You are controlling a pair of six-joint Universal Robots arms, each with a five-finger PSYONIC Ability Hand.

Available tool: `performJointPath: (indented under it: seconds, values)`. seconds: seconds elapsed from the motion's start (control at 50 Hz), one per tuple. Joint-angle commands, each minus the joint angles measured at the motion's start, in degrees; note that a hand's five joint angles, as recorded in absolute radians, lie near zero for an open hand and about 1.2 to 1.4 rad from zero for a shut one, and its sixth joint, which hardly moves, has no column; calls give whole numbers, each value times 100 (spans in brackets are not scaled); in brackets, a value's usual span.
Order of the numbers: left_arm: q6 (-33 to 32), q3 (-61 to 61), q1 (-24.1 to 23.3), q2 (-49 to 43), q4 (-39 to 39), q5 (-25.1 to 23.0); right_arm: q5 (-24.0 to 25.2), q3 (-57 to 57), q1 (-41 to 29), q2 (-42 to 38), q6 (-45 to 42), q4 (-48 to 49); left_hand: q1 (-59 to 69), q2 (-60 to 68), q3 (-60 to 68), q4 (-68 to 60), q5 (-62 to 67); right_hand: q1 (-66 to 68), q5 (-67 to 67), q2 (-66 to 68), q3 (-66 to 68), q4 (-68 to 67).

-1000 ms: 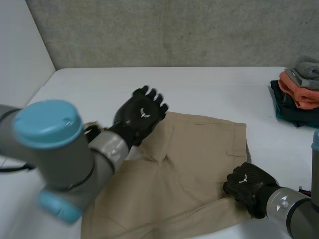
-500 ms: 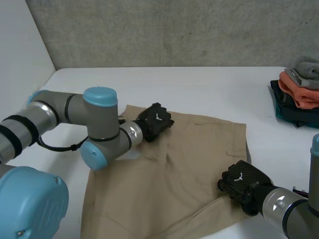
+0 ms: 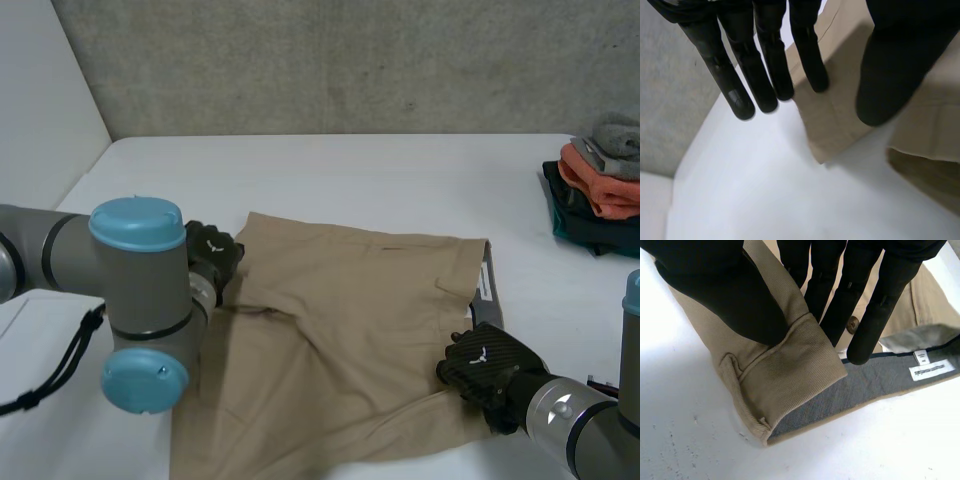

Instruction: Fold the laundry.

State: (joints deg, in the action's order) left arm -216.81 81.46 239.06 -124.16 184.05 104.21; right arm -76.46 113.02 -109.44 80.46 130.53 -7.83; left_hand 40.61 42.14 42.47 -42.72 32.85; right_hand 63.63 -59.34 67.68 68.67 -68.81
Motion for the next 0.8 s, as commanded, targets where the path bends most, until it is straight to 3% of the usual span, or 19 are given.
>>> performJointPath:
  seconds: [0.02, 0.1, 0.32, 0.42, 0.5, 0.66, 0.74, 0.8]
  values:
    - [965, 11, -132, 445, -185, -6, -18, 0, 19, 4, -1, 9, -1187, -1340, -1373, 1398, -1411, 1637, -1066, 1232, 1133, -1119]
    - [974, -51, -114, 726, -124, -58, -27, 0, 19, -4, 16, 0, -1559, -1712, -1745, 1770, -1783, 1637, -1066, 1232, 1133, -1119]
    - [711, -209, 246, 332, 184, -1130, -9, 18, 19, 13, 131, 0, -1745, -1898, -1930, 1955, -1969, 1637, -1066, 1232, 1133, -1119]
    - [123, -447, 465, -327, 70, -1131, -35, 18, 63, 13, 131, 9, -1392, -1545, -1578, 1603, -1617, 1637, -1066, 1232, 1133, -1119]
    - [-220, -359, 606, -469, -132, -1069, -53, -8, 142, 31, 131, 9, -334, -487, -520, 545, -558, 1637, -1066, 1232, 1133, -1119]
    - [-142, 62, 536, 47, -264, -665, -71, -52, 248, 101, 131, -8, 3297, 3144, 3111, -3086, 3072, 1637, -1066, 1232, 1133, -1119]
    - [-45, 343, 519, 531, -299, -665, -97, -61, 248, 189, 122, -26, 3437, 3284, 3252, -3226, 3213, 1637, -1066, 1232, 1133, -1119]
    - [-19, 502, 440, 770, -334, -656, -106, -70, 257, 294, 130, -70, 2600, 2447, 2414, -2389, 2376, 1637, -1066, 1232, 1133, -1119]
